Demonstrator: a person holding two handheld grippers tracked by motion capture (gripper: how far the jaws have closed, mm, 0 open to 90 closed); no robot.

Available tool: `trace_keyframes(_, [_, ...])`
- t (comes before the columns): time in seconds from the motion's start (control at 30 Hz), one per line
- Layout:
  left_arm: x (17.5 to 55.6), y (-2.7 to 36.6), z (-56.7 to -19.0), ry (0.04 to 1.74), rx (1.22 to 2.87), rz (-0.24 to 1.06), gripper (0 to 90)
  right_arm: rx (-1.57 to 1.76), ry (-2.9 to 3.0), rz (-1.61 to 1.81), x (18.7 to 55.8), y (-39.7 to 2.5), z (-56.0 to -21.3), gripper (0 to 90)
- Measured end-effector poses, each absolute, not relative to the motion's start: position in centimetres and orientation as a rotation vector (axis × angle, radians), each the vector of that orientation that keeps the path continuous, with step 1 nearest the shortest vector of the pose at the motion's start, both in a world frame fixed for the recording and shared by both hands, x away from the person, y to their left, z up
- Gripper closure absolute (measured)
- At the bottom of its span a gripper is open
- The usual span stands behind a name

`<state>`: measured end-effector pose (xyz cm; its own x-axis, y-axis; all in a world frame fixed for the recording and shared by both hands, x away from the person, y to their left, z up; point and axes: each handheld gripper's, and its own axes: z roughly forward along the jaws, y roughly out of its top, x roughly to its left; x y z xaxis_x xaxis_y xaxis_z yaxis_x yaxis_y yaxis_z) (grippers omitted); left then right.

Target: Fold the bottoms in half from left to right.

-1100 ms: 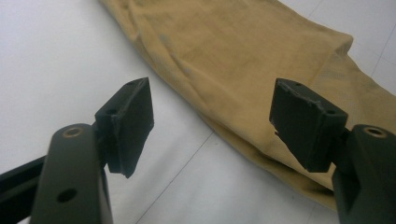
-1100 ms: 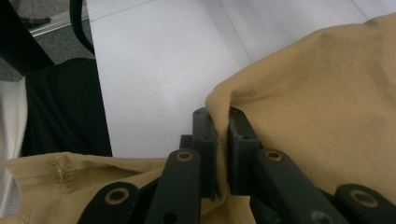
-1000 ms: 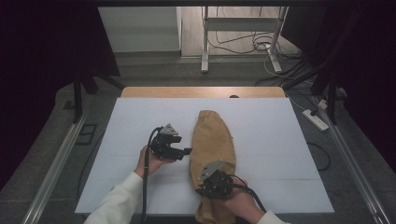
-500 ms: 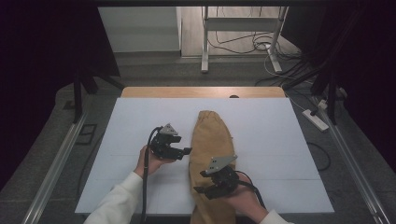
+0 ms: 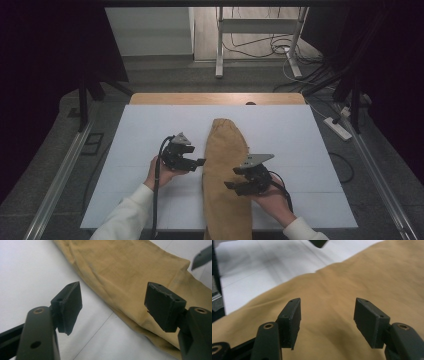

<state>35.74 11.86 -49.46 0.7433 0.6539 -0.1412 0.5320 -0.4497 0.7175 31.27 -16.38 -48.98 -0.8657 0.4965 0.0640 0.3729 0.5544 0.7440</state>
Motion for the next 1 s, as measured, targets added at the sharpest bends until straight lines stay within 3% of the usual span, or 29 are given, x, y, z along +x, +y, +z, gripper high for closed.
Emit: trace_keyframes(1.0, [36.4,11.0,-49.5,0.874,2.148,0.177,29.4,0.969,2.508,1.215,36.6,-20.2,-49.4,37.8])
